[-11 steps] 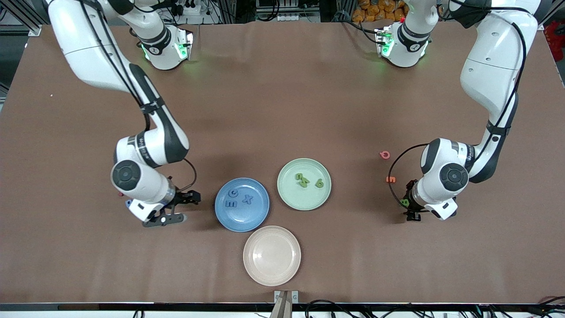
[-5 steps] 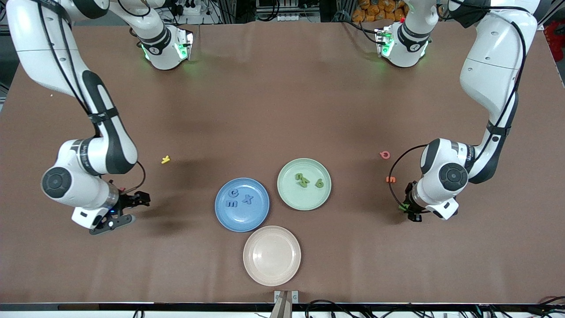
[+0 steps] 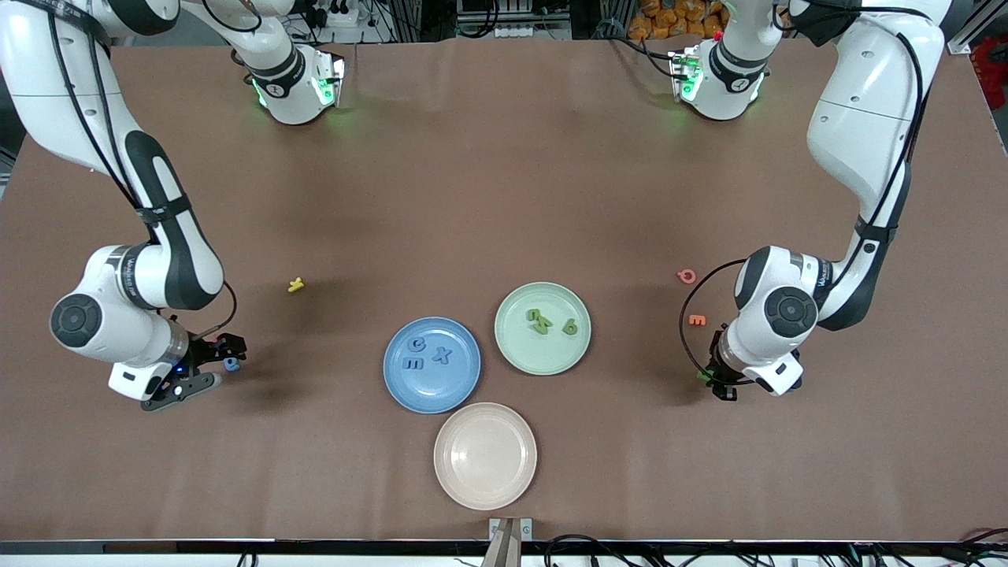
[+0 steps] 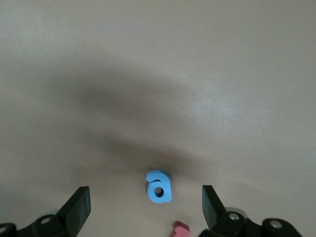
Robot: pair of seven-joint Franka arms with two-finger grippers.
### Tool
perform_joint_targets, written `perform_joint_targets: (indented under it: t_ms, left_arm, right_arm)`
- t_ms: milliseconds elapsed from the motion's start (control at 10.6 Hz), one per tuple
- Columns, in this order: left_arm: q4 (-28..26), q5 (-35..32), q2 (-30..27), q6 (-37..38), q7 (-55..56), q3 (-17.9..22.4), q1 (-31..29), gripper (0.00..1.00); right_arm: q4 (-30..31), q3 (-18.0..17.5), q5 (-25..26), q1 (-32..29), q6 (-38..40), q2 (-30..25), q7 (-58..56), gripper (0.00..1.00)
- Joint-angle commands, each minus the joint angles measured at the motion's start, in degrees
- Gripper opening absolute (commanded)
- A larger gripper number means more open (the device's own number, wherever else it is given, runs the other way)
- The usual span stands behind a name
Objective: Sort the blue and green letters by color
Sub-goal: 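Place the green B on the green plate while the right gripper grasps blue a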
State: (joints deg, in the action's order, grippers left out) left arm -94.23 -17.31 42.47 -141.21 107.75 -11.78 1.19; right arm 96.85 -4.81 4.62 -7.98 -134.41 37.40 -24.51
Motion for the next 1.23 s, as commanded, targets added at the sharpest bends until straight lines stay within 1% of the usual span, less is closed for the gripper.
perform_joint_targets:
  t_ms: [0, 189, 379, 568, 852, 947, 1136]
  left_arm:
    - [1.0, -1.7, -0.6, 0.1, 4.0, 0.8, 3.8, 0.00]
    - [0.9, -1.7, -1.7, 0.4, 4.8, 0.7, 7.3, 0.00]
    - [0.9, -2.3, -1.8, 2.5, 6.0, 1.8, 14.4, 0.00]
    - [0.9, -2.3, -3.4, 2.9, 6.8, 1.7, 18.8, 0.00]
    - [1.0, -2.0, -4.6, 3.7, 11.4, 1.8, 24.9, 0.00]
    - [1.0, -2.2, -4.8, 3.7, 12.0, 1.7, 26.7, 0.00]
    - [1.3, -2.1, -4.8, 3.7, 12.7, 1.7, 29.7, 0.00]
  right_arm:
    - [8.5, -1.2, 1.4, -1.2, -8.5, -2.2, -0.4, 1.00]
    - [9.7, -1.2, 1.4, -2.3, -9.8, -2.2, -2.1, 1.00]
    - [9.7, -1.1, 1.4, -2.7, -10.0, -2.2, -2.8, 1.00]
    - [9.8, -1.1, 1.4, -2.7, -10.7, -1.8, -2.8, 1.00]
    - [9.9, -1.1, 1.4, -3.3, -11.8, -1.3, -2.8, 1.00]
    - [9.9, -1.1, 1.4, -3.3, -12.0, -1.1, -2.9, 0.99]
    - [10.8, -1.1, 1.4, -3.4, -14.1, -0.4, -3.2, 0.91]
